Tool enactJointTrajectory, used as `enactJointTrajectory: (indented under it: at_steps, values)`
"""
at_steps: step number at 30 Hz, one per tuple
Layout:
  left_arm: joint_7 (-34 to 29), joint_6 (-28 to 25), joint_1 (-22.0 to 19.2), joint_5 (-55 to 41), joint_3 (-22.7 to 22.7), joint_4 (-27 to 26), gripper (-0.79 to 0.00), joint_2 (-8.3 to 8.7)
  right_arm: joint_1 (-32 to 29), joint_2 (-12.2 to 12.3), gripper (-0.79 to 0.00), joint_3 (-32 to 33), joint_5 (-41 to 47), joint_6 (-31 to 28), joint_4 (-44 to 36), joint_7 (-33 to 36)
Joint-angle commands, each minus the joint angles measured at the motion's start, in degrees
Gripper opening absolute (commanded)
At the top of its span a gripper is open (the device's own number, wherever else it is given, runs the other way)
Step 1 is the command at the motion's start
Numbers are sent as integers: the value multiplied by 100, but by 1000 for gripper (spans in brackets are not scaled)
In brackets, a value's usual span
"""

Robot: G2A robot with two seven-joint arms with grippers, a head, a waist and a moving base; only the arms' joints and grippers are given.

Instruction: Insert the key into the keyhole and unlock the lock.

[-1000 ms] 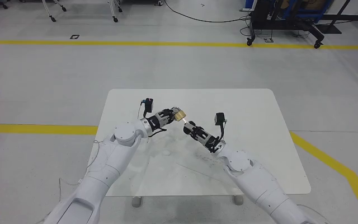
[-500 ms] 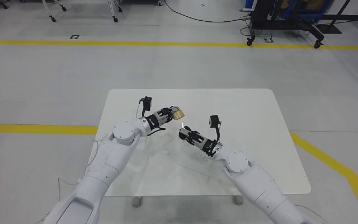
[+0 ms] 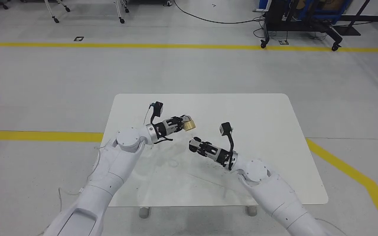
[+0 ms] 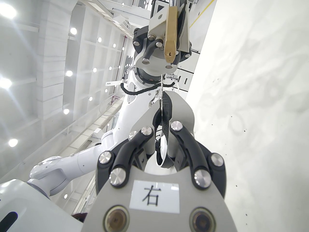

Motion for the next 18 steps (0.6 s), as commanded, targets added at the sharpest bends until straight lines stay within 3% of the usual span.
enactJointTrajectory:
  at_steps: [1, 18]
  values:
    - [-53, -10, 1, -1, -2, -7, -785, 0, 13, -7, -785, 8, 16, 17, 15, 20]
    - [-214, 8, 25, 68, 25, -41, -785, -8, 60, -68, -785, 65, 25, 51, 150, 60]
